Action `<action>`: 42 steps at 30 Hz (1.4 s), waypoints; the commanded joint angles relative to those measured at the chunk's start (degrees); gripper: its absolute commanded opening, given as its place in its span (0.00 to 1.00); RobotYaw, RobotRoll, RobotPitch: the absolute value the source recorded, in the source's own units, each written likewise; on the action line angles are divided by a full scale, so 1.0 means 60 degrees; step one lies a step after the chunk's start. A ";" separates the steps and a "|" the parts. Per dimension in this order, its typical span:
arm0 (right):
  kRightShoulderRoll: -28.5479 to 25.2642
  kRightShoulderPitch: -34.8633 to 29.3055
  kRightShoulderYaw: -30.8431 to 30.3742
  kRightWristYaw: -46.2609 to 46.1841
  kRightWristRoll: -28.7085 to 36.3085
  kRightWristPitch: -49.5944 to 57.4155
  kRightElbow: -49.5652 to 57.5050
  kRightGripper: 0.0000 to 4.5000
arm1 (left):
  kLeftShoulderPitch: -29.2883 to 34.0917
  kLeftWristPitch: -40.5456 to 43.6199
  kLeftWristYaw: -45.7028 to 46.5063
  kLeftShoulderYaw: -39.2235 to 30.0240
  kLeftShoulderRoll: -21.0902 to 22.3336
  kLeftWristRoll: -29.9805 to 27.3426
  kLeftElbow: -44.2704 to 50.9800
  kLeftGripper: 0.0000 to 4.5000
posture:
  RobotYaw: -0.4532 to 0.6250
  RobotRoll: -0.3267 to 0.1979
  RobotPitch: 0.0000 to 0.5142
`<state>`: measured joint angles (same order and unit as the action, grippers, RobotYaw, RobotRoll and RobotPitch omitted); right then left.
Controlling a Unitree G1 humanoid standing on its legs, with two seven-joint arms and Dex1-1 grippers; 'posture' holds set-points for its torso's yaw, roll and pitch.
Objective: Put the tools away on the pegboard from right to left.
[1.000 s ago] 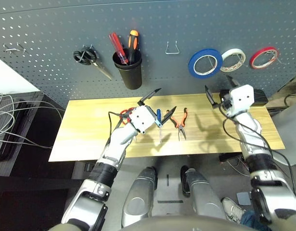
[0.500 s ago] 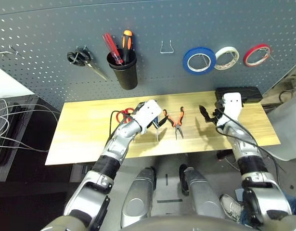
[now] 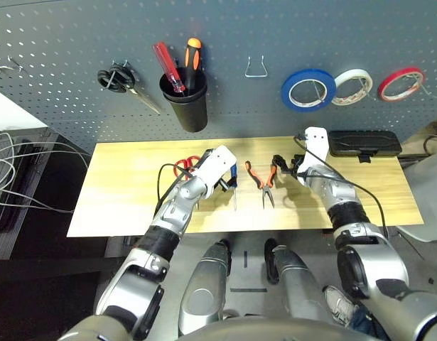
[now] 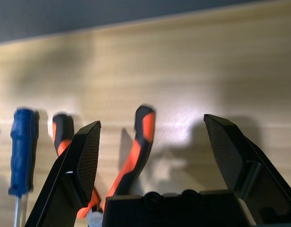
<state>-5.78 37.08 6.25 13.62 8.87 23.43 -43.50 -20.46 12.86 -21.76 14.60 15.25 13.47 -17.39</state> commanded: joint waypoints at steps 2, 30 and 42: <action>0.0087 -0.0159 -0.0233 -0.0165 -0.0201 0.0686 -0.0274 1.00 | 0.0470 0.0241 0.0048 -0.0224 0.0125 -0.0124 0.1002 1.00 | 0.61 0.62 0.69; -0.0731 -0.1739 -0.0481 0.1477 0.0847 0.2604 0.5628 0.06 | 0.1907 -0.3685 -0.1069 -0.0947 0.0564 -0.2080 0.2524 1.00 | 0.56 0.62 0.41; -0.0893 -0.1029 -0.0154 0.1851 0.1810 0.2683 0.7383 0.06 | 0.1663 -0.4653 -0.1490 -0.1010 0.0300 -0.2803 0.2911 1.00 | 0.54 0.62 0.41</action>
<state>-11.22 30.48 4.47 24.35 18.34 40.47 -0.43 -10.46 -14.60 -30.71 8.54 17.33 -2.96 -0.43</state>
